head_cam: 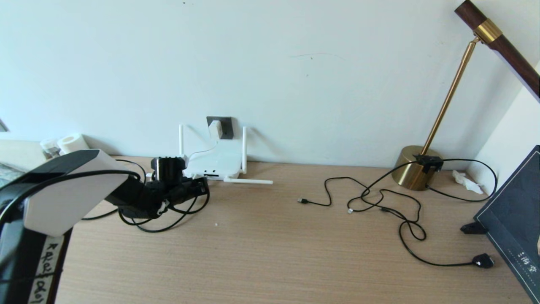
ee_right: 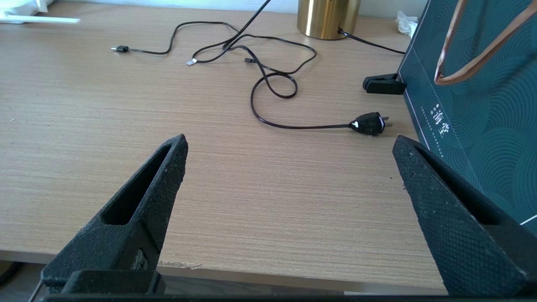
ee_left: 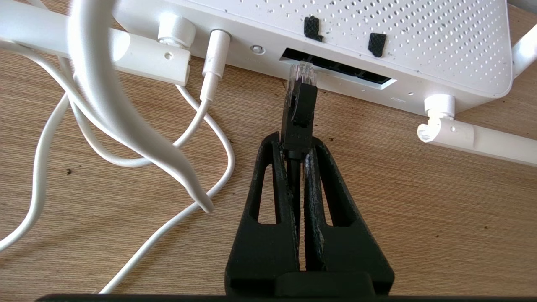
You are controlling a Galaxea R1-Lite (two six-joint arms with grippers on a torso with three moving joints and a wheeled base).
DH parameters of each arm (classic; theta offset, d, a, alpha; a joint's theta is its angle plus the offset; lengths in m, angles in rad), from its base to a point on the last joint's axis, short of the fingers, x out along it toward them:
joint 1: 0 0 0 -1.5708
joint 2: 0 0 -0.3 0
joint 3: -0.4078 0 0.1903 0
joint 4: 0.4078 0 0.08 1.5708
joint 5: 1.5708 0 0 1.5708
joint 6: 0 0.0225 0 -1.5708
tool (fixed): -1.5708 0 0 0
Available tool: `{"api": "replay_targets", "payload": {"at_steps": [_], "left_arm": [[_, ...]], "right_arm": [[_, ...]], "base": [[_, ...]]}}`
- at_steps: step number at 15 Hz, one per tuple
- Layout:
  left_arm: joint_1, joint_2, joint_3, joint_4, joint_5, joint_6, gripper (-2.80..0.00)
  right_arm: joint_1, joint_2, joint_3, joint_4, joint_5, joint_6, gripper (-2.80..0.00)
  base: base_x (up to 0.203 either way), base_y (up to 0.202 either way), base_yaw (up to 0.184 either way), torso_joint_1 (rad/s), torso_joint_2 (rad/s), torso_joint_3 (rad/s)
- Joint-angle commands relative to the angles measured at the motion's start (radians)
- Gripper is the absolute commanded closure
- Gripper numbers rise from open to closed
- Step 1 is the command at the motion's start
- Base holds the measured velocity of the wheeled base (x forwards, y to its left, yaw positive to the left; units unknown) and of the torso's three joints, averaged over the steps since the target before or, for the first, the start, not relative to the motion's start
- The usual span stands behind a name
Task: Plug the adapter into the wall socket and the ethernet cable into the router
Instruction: Align cable and router interface, then plug cable into router interface
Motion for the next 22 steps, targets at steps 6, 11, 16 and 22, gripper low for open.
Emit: {"api": "replay_targets", "payload": {"at_steps": [6,11,16,22], "left_arm": [[0.000,0.002,-0.008,-0.004,-0.001,-0.002,0.00],[0.000,0.002,-0.008,-0.004,-0.001,-0.002,0.00],[0.002,0.008,-0.009,-0.004,-0.001,-0.002,0.00],[0.002,0.011,-0.017,-0.004,-0.001,-0.002,0.00]], "right_arm": [[0.000,0.001,-0.001,0.000,-0.001,0.000,-2.80],[0.000,0.000,-0.001,0.000,0.001,0.000,-2.80],[0.000,0.000,-0.001,0.000,0.000,0.000,-2.80],[0.000,0.000,-0.001,0.000,0.001,0.000,-2.80]], "base": [[0.000,0.000,0.000,0.000,0.00,0.000],[0.000,0.000,0.000,0.000,0.00,0.000],[0.000,0.000,0.000,0.000,0.00,0.000],[0.000,0.000,0.000,0.000,0.00,0.000]]}}
